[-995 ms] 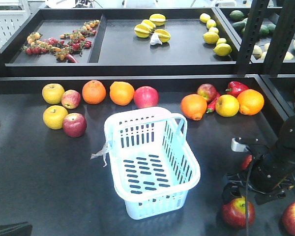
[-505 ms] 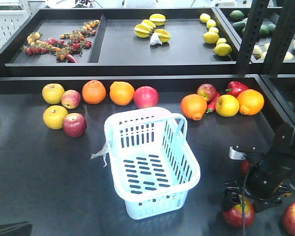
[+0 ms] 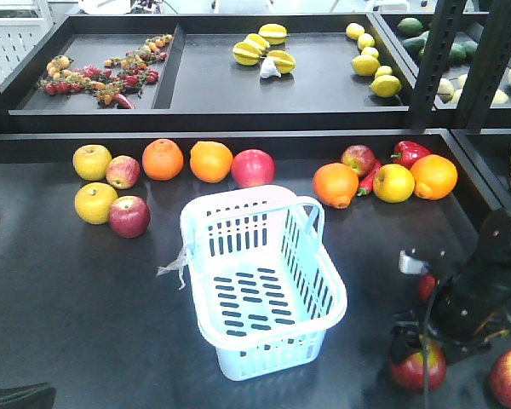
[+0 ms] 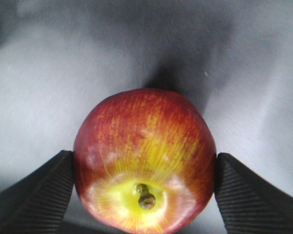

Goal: Pick three apples into basket with both arms
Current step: 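Carry the held apple over the basket with the right gripper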

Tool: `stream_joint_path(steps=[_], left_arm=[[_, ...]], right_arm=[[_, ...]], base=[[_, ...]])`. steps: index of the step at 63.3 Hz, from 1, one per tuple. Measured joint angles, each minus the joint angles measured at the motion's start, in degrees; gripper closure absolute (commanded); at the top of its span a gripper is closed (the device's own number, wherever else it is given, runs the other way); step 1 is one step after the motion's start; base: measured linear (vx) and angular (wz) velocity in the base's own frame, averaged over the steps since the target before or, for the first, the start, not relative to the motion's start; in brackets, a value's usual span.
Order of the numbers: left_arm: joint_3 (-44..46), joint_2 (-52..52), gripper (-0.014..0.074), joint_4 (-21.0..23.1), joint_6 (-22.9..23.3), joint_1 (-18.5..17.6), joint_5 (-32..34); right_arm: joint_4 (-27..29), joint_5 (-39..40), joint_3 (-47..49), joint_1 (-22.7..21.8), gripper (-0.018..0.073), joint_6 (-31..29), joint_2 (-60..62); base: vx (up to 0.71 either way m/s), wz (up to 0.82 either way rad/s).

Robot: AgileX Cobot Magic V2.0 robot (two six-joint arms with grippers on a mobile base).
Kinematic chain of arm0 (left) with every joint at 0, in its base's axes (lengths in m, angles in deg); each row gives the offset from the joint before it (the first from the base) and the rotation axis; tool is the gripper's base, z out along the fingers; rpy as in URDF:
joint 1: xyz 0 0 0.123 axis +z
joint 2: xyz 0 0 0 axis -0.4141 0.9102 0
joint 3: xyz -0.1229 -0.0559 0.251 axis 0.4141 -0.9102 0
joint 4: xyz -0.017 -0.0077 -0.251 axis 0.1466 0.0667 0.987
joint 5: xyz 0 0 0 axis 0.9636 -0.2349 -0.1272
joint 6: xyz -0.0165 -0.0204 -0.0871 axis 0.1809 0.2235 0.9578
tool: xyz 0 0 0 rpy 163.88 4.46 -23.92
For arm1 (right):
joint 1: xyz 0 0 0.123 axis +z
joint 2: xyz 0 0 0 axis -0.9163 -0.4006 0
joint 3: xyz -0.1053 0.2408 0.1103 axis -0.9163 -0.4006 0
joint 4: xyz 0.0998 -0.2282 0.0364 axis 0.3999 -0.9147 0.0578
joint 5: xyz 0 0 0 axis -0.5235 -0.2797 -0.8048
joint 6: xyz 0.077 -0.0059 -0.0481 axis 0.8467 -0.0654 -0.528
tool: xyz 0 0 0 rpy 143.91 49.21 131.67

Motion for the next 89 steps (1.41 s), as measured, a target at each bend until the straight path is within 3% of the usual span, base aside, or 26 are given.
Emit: stream_joint_path(steps=[23, 32, 42, 49, 57, 66, 75, 83, 89], left_arm=[[0.0, 0.0, 0.0603, 0.0, 0.0, 0.0, 0.0], [0.0, 0.0, 0.0603, 0.0, 0.0, 0.0, 0.0], [0.0, 0.0, 0.0603, 0.0, 0.0, 0.0, 0.0], [0.0, 0.0, 0.0603, 0.0, 0.0, 0.0, 0.0], [0.0, 0.0, 0.0603, 0.0, 0.0, 0.0, 0.0], [0.0, 0.0, 0.0603, 0.0, 0.0, 0.0, 0.0], [0.0, 0.0, 0.0603, 0.0, 0.0, 0.0, 0.0], [0.0, 0.0, 0.0603, 0.0, 0.0, 0.0, 0.0], [0.0, 0.0, 0.0603, 0.0, 0.0, 0.0, 0.0]], right_arm=[[2.3, -5.5, 4.7, 0.0, 0.0565, -0.7, 24.2], [7.9, -4.1, 5.0, 0.0, 0.0565, -6.6, 29.7], [18.4, -4.7, 5.1, 0.7, 0.0564, -12.5, 30.4], [23.8, -4.6, 5.1, 4.7, 0.0564, -17.7, 29.0], [27.7, -0.4, 5.1, 12.8, 0.0564, -19.6, 26.0], [28.5, 6.3, 5.4, 19.1, 0.0564, -19.9, 19.9], [27.7, 9.3, 8.9, 22.5, 0.0547, -20.0, 11.5], [27.0, 8.6, 12.7, 24.1, 0.0462, -19.2, 5.9], [26.9, 6.4, 15.0, 24.5, 0.0344, -19.0, 3.6]], base=[[0.0, 0.0], [0.0, 0.0], [0.0, 0.0], [0.0, 0.0], [0.0, 0.0], [0.0, 0.0], [0.0, 0.0], [0.0, 0.0], [0.0, 0.0]])
